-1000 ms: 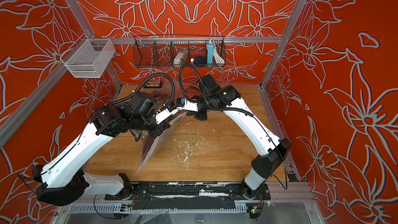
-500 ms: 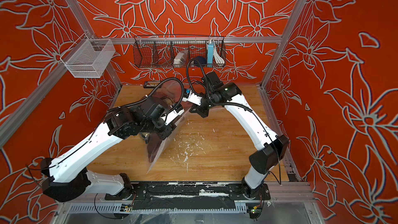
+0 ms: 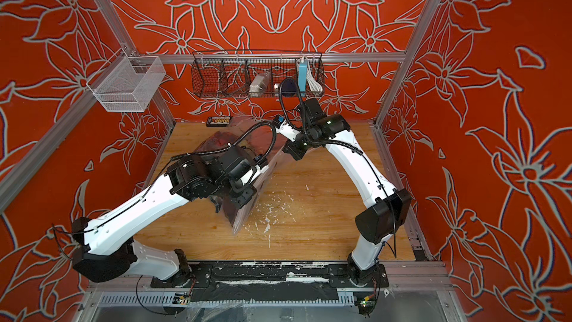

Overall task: Place the folded shirt into the vacuum bag
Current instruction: Close the vacuum bag at the center of the board.

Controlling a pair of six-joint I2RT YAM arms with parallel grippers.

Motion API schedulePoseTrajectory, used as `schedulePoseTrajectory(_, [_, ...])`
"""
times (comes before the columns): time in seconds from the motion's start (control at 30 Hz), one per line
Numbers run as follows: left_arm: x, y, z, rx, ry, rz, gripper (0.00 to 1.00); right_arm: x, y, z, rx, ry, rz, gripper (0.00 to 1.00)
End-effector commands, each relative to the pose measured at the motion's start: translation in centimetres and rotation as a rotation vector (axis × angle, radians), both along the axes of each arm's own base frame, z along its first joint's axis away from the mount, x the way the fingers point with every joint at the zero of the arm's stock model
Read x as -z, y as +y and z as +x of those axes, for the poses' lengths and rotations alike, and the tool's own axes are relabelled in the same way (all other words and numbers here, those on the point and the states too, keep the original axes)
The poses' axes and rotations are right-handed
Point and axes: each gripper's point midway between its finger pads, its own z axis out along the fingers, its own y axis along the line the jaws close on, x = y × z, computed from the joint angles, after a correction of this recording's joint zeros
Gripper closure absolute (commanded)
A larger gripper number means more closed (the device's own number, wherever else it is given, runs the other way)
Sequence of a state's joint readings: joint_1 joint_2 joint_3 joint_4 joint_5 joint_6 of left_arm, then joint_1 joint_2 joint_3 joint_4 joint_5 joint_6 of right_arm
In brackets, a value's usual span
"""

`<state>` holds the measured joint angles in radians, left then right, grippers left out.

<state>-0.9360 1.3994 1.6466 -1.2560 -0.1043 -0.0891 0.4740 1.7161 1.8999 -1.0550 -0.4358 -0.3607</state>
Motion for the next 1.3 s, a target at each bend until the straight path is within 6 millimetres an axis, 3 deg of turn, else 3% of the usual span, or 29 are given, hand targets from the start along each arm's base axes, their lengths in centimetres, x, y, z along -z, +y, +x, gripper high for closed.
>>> schedulePoseTrajectory(0.0, [2.9,4.5,-6.1,-0.002,0.264,0.174,0.97,-3.3,-5.6,7.6,0.342,-0.201,-0.025,1.0])
schedulePoseTrajectory(0.47, [3.4,3.5,-8.3,-0.029,0.37,0.061,0.98,-2.0,-8.2,10.4,0.486,-0.19,-0.039,1.0])
schedulePoseTrajectory(0.7, [3.6,3.0,-8.6,-0.023,0.381,0.033,1.0,-1.9,-8.1,10.6,0.485,-0.184,-0.024,1.0])
schedulePoseTrajectory(0.8, [4.0,2.2,-8.0,0.002,0.351,0.016,1.0,-2.2,-6.2,9.1,0.403,-0.124,0.064,0.97])
schedulePoseTrajectory(0.9, [4.2,0.1,-7.2,0.031,0.351,-0.037,1.0,-2.1,-5.1,6.5,0.341,-0.071,0.129,0.75])
schedulePoseTrajectory(1.03, [4.0,-3.4,-6.4,0.063,0.355,-0.17,1.0,-3.7,-6.0,2.7,0.318,-0.07,0.204,0.54])
schedulePoseTrajectory(1.17, [4.1,-6.6,-5.6,0.085,0.363,-0.268,1.0,-7.5,-7.1,0.0,0.341,-0.064,0.31,0.5])
schedulePoseTrajectory(1.27, [3.8,-9.7,-4.7,0.11,0.357,-0.355,0.98,-8.6,-7.5,-1.0,0.402,-0.025,0.357,0.48])
